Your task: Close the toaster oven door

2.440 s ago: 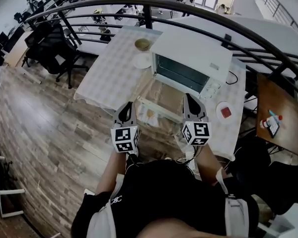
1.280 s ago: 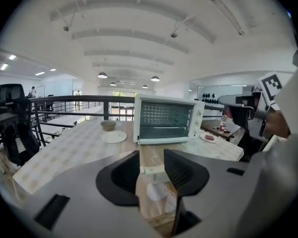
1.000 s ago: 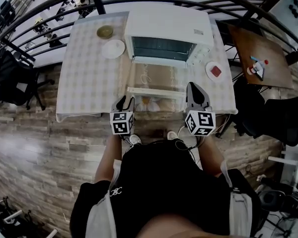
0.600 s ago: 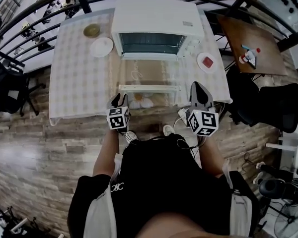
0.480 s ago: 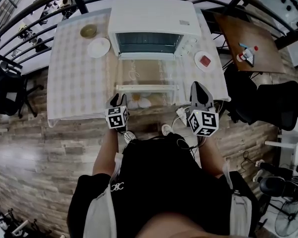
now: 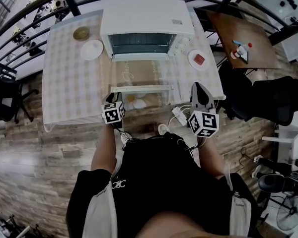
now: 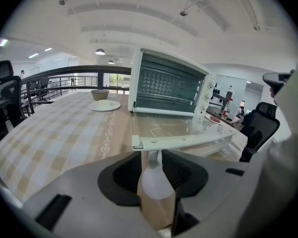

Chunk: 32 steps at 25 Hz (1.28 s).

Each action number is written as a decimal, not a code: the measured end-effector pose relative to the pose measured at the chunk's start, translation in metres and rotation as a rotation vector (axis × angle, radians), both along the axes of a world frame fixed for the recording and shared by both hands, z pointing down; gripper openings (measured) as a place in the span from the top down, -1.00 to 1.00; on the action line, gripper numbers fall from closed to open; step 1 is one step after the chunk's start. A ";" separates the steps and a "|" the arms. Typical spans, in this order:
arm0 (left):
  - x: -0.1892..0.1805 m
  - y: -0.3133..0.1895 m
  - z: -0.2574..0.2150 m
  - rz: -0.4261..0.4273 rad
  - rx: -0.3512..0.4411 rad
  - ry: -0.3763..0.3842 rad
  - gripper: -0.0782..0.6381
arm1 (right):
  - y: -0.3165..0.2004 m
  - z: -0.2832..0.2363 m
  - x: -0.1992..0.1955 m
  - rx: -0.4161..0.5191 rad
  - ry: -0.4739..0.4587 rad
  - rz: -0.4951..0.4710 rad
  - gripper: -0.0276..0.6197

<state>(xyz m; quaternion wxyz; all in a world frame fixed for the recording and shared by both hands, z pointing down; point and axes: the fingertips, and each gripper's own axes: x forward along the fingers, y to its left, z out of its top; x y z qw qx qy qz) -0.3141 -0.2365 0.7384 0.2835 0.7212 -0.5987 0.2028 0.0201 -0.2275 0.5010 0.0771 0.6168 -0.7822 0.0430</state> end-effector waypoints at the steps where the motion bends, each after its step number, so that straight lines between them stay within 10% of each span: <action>1: 0.000 -0.001 0.001 0.005 -0.006 -0.007 0.40 | 0.000 0.000 0.001 0.001 -0.001 0.004 0.91; 32: 0.002 -0.067 -0.143 -0.009 0.315 0.047 0.53 | -0.008 -0.009 0.004 0.035 -0.082 -0.018 0.91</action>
